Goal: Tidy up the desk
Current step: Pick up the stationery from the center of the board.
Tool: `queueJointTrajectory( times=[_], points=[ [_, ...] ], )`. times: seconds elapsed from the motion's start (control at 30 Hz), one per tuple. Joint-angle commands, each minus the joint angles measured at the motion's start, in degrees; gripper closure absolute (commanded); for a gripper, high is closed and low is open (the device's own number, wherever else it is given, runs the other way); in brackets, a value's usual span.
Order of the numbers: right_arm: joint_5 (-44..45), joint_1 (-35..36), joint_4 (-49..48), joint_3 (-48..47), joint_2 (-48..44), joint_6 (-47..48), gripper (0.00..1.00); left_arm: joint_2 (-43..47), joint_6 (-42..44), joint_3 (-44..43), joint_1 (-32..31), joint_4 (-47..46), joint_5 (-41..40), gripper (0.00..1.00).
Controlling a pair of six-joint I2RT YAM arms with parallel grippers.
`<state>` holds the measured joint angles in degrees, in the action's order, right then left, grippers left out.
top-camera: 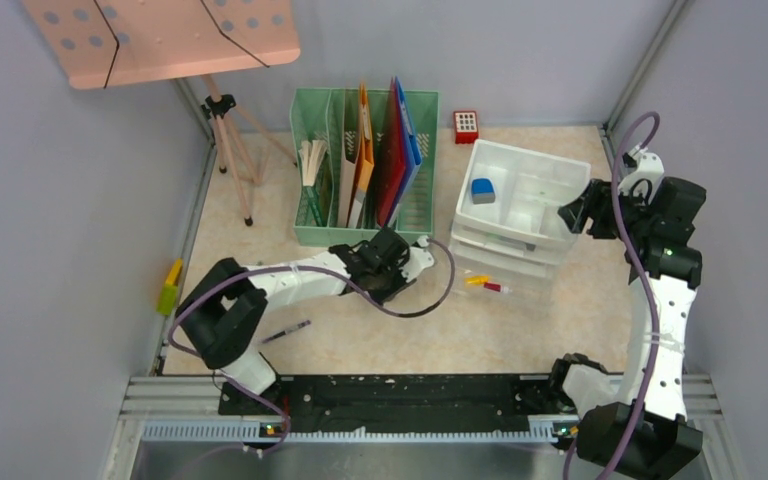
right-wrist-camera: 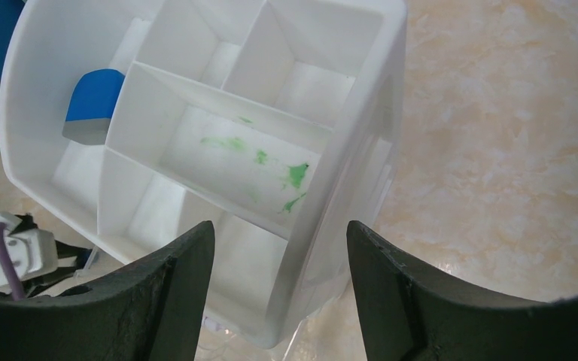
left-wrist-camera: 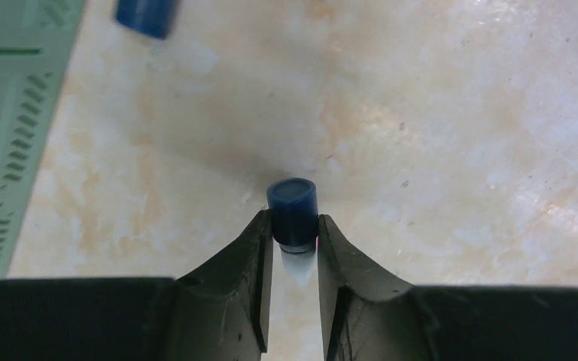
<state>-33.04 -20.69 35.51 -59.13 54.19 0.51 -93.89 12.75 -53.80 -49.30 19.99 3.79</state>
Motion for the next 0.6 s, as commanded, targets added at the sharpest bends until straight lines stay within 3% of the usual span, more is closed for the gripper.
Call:
queueJointTrajectory(
  times=[0.0, 0.13, 0.23, 0.57],
  points=[
    [-0.83, -0.31, -2.18, 0.06, -0.03, 0.89, 0.35, 9.34, 3.46, -0.69, 4.06, 3.19, 1.0, 0.81],
    [-1.06, -0.38, -2.58, 0.19, 0.02, 0.56, 0.35, 15.67, 8.07, -4.4, 5.09, 7.45, 2.36, 0.86],
    [-1.22, -0.38, -2.9, 0.31, 0.09, 0.09, 0.35, 16.88, 10.28, -10.08, 4.9, 9.56, 8.79, 0.87],
    [-1.06, -0.64, -2.45, 0.17, -0.56, 0.23, 0.35, 3.38, 12.17, -34.44, -3.66, 17.02, 9.0, 0.81]
  ],
)
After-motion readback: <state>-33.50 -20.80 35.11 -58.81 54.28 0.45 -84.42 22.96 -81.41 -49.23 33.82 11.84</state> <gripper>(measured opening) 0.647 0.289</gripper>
